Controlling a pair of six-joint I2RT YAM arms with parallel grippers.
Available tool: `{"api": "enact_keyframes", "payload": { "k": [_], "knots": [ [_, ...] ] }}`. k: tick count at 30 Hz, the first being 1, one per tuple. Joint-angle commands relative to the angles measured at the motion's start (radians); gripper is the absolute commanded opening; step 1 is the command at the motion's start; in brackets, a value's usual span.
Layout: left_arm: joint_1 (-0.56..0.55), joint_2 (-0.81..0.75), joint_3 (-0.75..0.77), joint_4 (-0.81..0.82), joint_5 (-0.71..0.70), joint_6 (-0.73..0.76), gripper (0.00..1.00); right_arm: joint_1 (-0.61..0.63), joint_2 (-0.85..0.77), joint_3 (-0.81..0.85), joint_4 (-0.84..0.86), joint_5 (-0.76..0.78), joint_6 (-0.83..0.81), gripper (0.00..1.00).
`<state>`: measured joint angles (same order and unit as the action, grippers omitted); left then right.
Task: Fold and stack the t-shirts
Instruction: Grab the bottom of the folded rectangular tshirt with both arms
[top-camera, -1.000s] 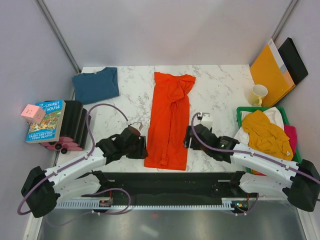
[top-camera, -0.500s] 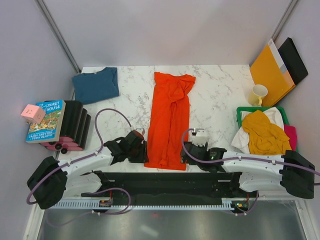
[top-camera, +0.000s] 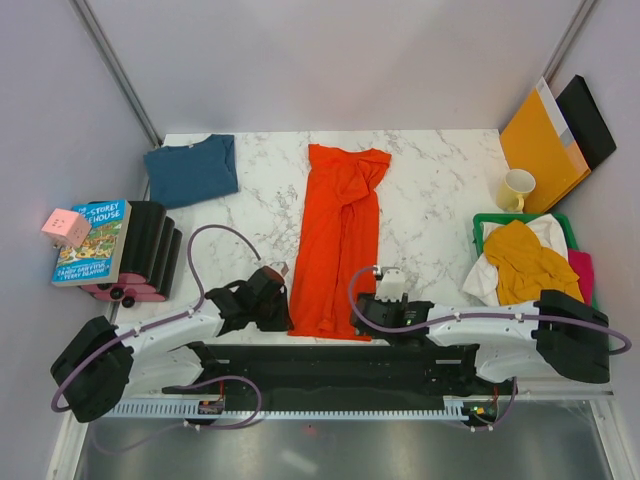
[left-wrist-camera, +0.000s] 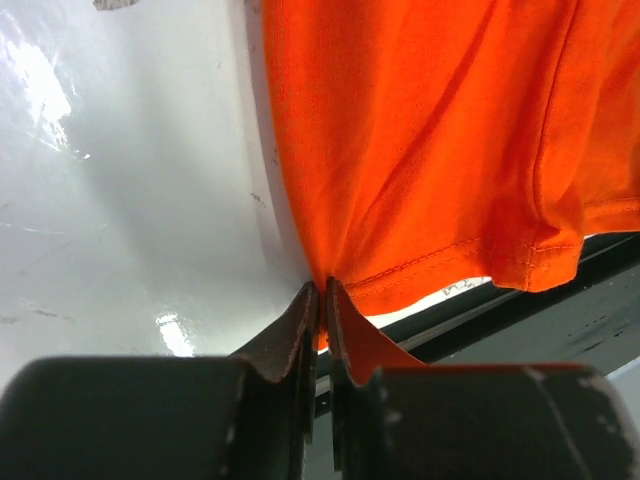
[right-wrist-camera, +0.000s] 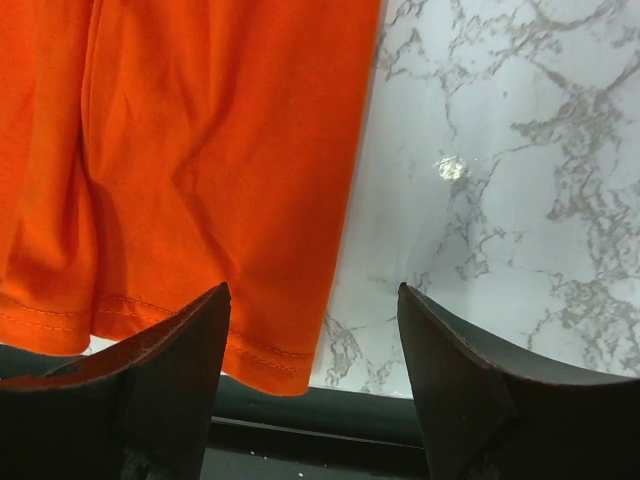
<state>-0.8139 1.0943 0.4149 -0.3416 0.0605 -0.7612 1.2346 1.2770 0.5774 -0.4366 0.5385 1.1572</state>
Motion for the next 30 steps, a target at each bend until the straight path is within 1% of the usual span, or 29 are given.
{"api": "enact_keyframes", "payload": {
  "k": [1,3,7,8,9,11,13,14,20,22,23,26,28,30],
  "knots": [
    [-0.005,-0.034,-0.021,-0.005,0.015,-0.035,0.11,0.034,0.047,-0.008,0.048,0.005,0.07,0.75],
    [-0.005,-0.028,-0.019,-0.008,0.015,-0.029,0.09,0.057,0.074,-0.008,0.062,-0.002,0.085,0.74],
    [-0.005,-0.02,-0.013,-0.014,0.018,-0.023,0.07,0.092,0.122,-0.01,0.076,-0.005,0.14,0.69],
    [-0.007,-0.02,-0.014,-0.014,0.018,-0.024,0.06,0.101,0.136,-0.011,0.076,-0.005,0.15,0.66],
    [-0.007,-0.02,-0.013,-0.013,0.016,-0.021,0.05,0.106,0.14,-0.013,0.076,-0.005,0.159,0.58],
    [-0.005,-0.019,-0.011,-0.014,0.019,-0.018,0.04,0.115,0.142,-0.014,0.075,-0.009,0.185,0.54],
    [-0.007,-0.017,-0.01,-0.016,0.019,-0.018,0.04,0.126,0.137,-0.019,0.07,-0.006,0.2,0.47],
    [-0.007,-0.019,-0.011,-0.013,0.021,-0.018,0.04,0.134,0.13,-0.022,0.064,-0.006,0.22,0.47],
    [-0.007,-0.008,-0.005,-0.014,0.021,-0.013,0.03,0.172,0.127,-0.016,-0.005,0.014,0.283,0.48],
    [-0.007,-0.007,-0.001,-0.013,0.021,-0.012,0.03,0.18,0.124,-0.013,-0.02,0.021,0.295,0.59],
    [-0.007,-0.004,-0.001,-0.013,0.021,-0.012,0.04,0.189,0.122,-0.002,-0.045,0.028,0.302,0.66],
    [-0.008,0.009,0.004,-0.013,0.021,-0.01,0.07,0.21,0.108,0.012,-0.088,0.06,0.329,0.71],
    [-0.008,0.015,0.007,-0.013,0.022,-0.01,0.08,0.22,0.096,0.015,-0.103,0.072,0.348,0.72],
    [-0.008,0.022,0.01,-0.013,0.022,-0.007,0.08,0.229,0.088,0.01,-0.113,0.077,0.358,0.69]
  ]
}}
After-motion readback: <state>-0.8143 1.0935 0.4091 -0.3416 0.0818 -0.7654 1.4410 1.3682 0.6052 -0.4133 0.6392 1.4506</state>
